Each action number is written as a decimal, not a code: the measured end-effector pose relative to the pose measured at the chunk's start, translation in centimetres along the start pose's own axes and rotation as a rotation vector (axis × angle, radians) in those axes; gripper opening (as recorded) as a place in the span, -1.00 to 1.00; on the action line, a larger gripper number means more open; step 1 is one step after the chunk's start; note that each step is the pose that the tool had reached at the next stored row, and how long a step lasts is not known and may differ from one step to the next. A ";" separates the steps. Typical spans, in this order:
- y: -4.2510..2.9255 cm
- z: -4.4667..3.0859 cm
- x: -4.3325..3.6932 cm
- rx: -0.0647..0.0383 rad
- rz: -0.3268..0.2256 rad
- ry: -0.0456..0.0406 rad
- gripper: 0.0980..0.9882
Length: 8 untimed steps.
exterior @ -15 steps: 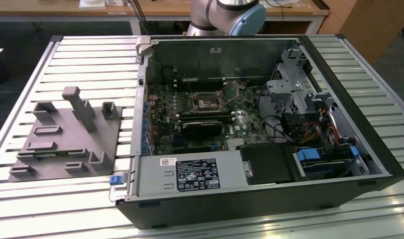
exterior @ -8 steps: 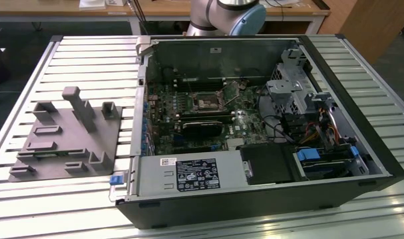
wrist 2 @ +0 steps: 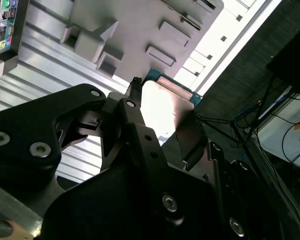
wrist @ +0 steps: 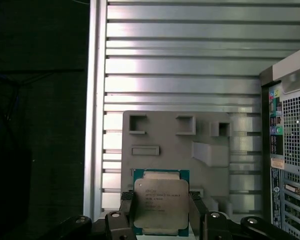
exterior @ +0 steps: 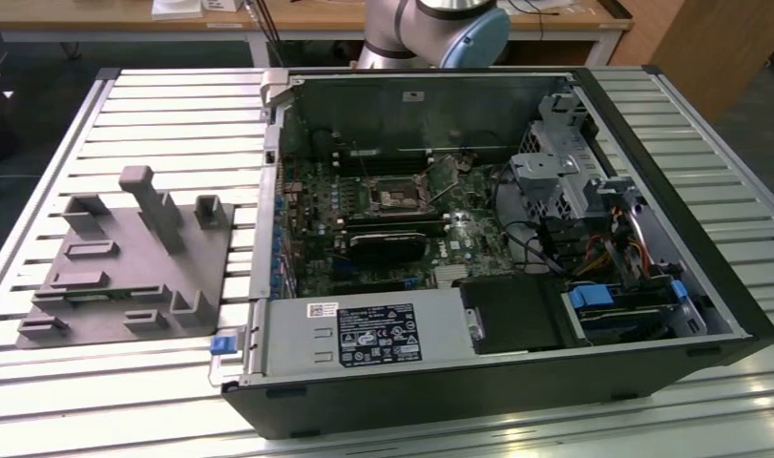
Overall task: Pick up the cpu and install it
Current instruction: 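Pick up the cpu and move it towards the insertion slot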
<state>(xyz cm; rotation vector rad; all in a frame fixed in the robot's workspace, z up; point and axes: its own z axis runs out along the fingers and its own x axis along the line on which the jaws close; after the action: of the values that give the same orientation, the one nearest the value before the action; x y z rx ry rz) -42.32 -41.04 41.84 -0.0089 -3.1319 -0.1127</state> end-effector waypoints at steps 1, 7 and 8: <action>0.00 -0.02 -0.02 0.000 0.000 0.0001 -0.04; 0.01 -0.12 -0.14 0.000 0.000 -0.0001 -0.04; 0.01 -0.14 -0.14 0.000 0.000 -0.0001 -0.04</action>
<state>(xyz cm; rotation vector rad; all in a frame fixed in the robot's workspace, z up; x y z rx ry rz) -42.18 -41.04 41.98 -0.0089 -3.1321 -0.1128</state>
